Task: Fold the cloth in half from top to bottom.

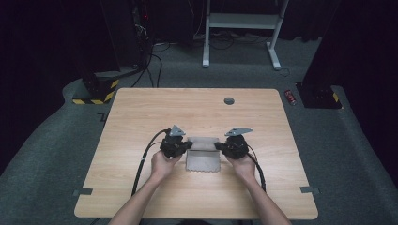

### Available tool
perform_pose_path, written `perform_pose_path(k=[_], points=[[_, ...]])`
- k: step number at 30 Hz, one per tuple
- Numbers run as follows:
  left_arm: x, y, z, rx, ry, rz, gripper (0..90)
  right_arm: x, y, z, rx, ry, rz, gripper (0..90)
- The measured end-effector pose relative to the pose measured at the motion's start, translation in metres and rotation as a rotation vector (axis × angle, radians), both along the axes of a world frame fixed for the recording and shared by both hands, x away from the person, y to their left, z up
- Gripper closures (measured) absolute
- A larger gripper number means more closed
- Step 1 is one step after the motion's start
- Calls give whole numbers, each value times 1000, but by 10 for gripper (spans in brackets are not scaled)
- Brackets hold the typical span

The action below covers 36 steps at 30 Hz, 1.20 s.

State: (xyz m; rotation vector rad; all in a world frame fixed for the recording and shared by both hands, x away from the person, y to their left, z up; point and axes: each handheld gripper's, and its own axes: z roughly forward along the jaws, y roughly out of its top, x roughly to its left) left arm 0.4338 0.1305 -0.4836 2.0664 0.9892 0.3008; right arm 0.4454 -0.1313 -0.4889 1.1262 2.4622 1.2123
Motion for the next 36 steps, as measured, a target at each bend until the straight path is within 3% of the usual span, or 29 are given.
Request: perform_pose_path(k=[9, 21, 36], points=[[-7, 4, 0, -25, 5, 9, 891, -5, 3, 1, 3, -9, 20, 890], [-14, 4, 2, -15, -10, -2, 891, -11, 0, 5, 18, -17, 27, 889], [-23, 1, -4, 2, -5, -19, 891, -20, -3, -2, 19, -13, 40, 890]])
